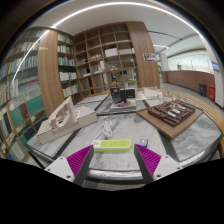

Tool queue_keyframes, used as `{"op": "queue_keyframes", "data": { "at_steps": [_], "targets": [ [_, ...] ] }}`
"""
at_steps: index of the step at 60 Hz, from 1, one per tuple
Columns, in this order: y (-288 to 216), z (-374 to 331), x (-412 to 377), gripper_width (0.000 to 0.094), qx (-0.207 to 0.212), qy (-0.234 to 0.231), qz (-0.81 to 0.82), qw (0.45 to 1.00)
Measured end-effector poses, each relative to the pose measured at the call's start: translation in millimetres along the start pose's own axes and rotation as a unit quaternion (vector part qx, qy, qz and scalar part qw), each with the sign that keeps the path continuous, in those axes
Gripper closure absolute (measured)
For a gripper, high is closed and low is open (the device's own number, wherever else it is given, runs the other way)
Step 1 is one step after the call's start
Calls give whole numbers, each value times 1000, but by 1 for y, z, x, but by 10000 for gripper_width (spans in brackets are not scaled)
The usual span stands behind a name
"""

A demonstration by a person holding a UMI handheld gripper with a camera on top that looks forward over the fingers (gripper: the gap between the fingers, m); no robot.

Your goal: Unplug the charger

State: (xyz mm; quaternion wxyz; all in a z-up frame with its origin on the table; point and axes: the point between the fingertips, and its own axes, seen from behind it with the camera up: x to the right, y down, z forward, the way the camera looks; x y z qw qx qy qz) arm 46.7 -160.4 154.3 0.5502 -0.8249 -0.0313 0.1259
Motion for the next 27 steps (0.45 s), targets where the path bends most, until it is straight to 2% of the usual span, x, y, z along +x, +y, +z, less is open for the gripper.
{"op": "queue_keyframes", "data": {
  "at_steps": [7,17,21,27],
  "targets": [
    [9,-12,9,108,4,20,-26,999],
    [24,-16,4,104,7,11,-79,997],
    [34,-15,12,104,-1,25,-80,996],
    [46,-12,3,106,4,0,-52,999]
  ]
}}
